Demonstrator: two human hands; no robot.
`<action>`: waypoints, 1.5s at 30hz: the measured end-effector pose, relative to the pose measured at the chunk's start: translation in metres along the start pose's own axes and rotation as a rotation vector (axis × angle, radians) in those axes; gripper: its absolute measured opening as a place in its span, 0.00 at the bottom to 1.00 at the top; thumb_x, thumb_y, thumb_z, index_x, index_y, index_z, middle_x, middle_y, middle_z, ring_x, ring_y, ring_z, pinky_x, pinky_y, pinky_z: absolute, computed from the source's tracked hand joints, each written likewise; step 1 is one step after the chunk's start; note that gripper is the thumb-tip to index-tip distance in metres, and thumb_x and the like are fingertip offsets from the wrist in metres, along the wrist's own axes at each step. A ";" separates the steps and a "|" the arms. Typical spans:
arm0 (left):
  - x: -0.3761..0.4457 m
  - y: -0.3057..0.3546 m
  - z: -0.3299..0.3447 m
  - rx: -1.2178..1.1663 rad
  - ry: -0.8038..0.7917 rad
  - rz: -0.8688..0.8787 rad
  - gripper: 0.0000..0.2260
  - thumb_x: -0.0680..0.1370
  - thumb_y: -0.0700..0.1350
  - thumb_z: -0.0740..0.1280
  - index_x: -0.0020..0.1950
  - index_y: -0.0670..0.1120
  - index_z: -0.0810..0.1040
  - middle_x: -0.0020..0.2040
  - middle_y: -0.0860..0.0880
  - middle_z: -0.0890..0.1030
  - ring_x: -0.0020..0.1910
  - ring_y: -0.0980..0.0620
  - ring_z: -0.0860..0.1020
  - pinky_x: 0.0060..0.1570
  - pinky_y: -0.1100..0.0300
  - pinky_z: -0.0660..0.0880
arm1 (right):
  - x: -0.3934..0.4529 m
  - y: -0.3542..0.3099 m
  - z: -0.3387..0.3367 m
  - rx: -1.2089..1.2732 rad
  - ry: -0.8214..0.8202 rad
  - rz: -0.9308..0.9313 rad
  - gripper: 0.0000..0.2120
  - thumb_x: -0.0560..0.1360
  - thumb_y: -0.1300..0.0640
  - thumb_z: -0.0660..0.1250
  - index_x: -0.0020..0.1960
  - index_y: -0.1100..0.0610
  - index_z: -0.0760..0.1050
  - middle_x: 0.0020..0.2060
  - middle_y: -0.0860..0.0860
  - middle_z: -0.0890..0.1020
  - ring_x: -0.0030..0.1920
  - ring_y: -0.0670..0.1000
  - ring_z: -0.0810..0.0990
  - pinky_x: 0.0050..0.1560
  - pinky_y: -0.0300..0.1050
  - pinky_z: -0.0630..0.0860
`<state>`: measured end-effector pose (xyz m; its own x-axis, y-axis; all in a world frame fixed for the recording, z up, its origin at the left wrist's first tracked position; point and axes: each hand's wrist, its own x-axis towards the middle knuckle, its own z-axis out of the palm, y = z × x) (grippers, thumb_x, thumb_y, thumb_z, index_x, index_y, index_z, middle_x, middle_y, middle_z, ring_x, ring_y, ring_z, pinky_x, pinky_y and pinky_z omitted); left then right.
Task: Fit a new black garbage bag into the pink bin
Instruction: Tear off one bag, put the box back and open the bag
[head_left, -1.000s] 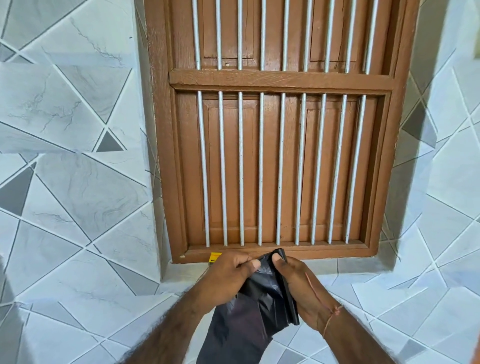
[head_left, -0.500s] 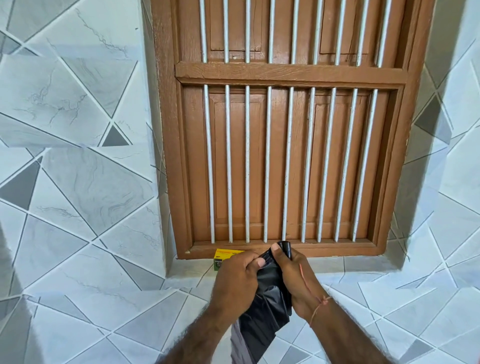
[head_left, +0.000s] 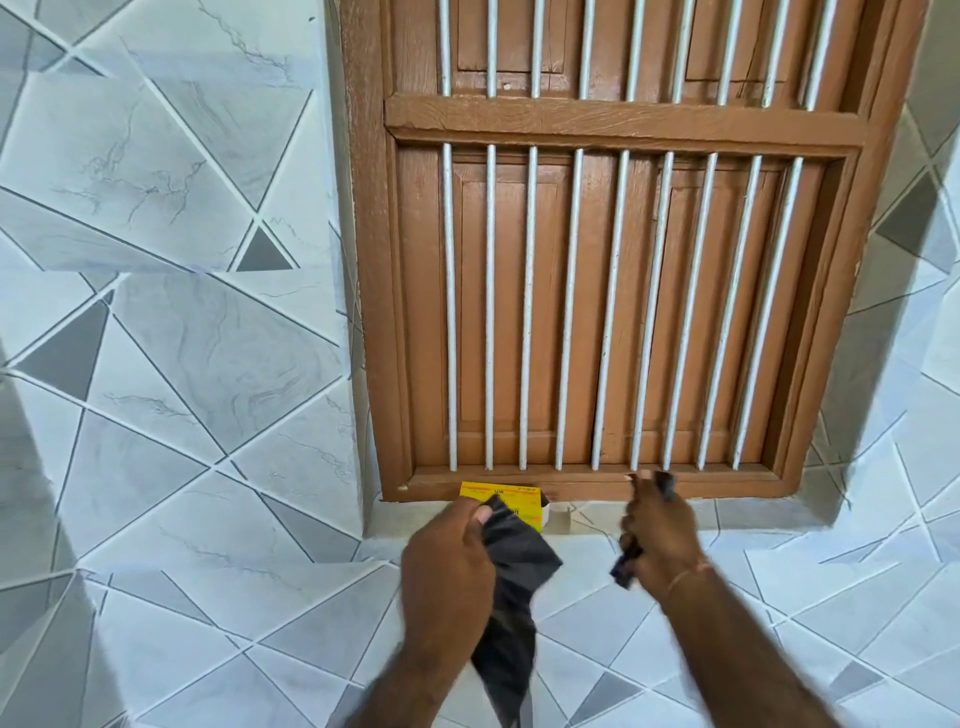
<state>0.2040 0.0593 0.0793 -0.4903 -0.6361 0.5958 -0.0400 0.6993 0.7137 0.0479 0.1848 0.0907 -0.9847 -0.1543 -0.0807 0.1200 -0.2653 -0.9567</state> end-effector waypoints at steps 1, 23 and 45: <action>0.004 -0.011 -0.012 0.015 -0.033 -0.025 0.12 0.80 0.48 0.59 0.39 0.50 0.76 0.34 0.52 0.80 0.36 0.48 0.77 0.38 0.53 0.73 | 0.006 -0.004 -0.012 0.021 0.045 0.016 0.15 0.79 0.50 0.59 0.35 0.53 0.65 0.24 0.50 0.65 0.23 0.48 0.62 0.22 0.37 0.60; 0.118 -0.057 0.154 0.822 -0.842 0.439 0.24 0.73 0.46 0.67 0.67 0.60 0.67 0.71 0.44 0.66 0.54 0.39 0.80 0.51 0.48 0.78 | 0.105 0.025 -0.038 0.130 -0.155 -0.140 0.16 0.76 0.73 0.60 0.56 0.55 0.68 0.45 0.59 0.77 0.44 0.58 0.77 0.46 0.54 0.81; 0.128 -0.077 0.154 0.440 -0.615 0.115 0.29 0.71 0.53 0.72 0.70 0.60 0.67 0.66 0.63 0.68 0.59 0.61 0.73 0.58 0.73 0.68 | 0.175 0.030 0.029 0.204 -0.168 -0.212 0.19 0.74 0.69 0.66 0.54 0.47 0.71 0.54 0.54 0.79 0.54 0.50 0.80 0.51 0.52 0.81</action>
<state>0.0103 -0.0252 0.0437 -0.9037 -0.3456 0.2527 -0.2395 0.8973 0.3708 -0.1173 0.1221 0.0557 -0.9580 -0.2253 0.1772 -0.0455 -0.4908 -0.8701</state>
